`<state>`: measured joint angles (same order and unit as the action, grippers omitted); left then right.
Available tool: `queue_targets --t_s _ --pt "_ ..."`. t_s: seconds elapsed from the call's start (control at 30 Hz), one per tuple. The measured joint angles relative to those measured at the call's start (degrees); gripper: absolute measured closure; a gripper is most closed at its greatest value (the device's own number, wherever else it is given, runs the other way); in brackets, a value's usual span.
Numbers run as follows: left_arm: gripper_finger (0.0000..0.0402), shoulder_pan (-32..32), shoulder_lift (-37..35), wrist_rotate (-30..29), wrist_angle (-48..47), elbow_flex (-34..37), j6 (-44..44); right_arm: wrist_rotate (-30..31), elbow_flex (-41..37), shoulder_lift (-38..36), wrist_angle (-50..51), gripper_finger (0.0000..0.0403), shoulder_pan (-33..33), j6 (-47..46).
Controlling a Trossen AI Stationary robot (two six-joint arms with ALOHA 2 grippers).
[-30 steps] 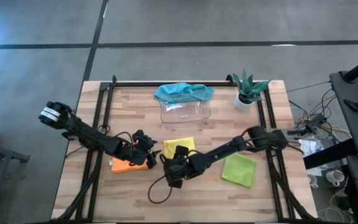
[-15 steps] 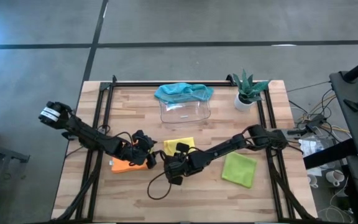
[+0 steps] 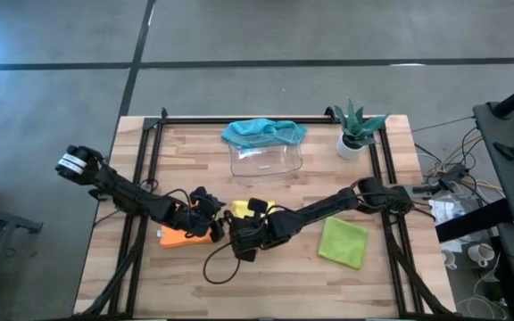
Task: Fold microfiber towels
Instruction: Fold the yellow microfiber cloth
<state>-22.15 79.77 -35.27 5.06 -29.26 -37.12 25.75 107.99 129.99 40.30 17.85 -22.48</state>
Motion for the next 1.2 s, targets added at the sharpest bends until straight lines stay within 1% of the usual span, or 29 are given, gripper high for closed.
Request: queue_targets --t_s 0.2,0.3,0.43,0.53,0.67,0.83,0.93,1.07,1.2 --pt "0.0182 0.00 -0.04 0.62 -0.02 0.04 0.00 -0.19 -2.20 2.65 -5.59 0.0389 -0.42 -0.22" --pt "0.0182 -0.04 -0.06 1.93 -0.07 0.23 -0.01 0.13 -2.85 3.13 -6.30 0.0390 -0.43 -0.40" --pt "0.0182 -0.02 -0.07 2.42 -0.87 0.42 -0.02 3.99 -1.09 1.80 -3.98 0.0390 -0.37 -0.57" --pt "0.0182 -0.02 -0.18 2.71 -1.72 0.35 -0.07 8.09 0.54 -0.22 -1.45 0.0390 -0.35 -0.57" --pt "0.0182 -0.02 -1.05 5.12 -1.69 0.40 -0.09 12.07 1.92 -1.35 -1.14 0.0390 -0.41 -0.51" --pt "0.0182 -0.11 -2.91 9.74 -5.87 0.23 -1.98 11.85 1.05 -0.43 -7.69 0.0390 -0.99 -0.35" --pt "0.0182 -0.63 -3.67 11.90 -8.88 0.39 -4.39 10.35 0.70 2.29 -9.05 0.0390 -1.42 -0.65" --pt "0.0182 -1.29 -4.17 12.11 -11.90 0.55 -6.10 6.17 0.61 4.62 -10.56 0.0390 -1.75 -0.63" --pt "0.0182 -1.27 -4.22 11.99 -11.63 0.47 -6.08 3.92 0.67 6.55 -10.92 0.0390 -1.75 -1.29"
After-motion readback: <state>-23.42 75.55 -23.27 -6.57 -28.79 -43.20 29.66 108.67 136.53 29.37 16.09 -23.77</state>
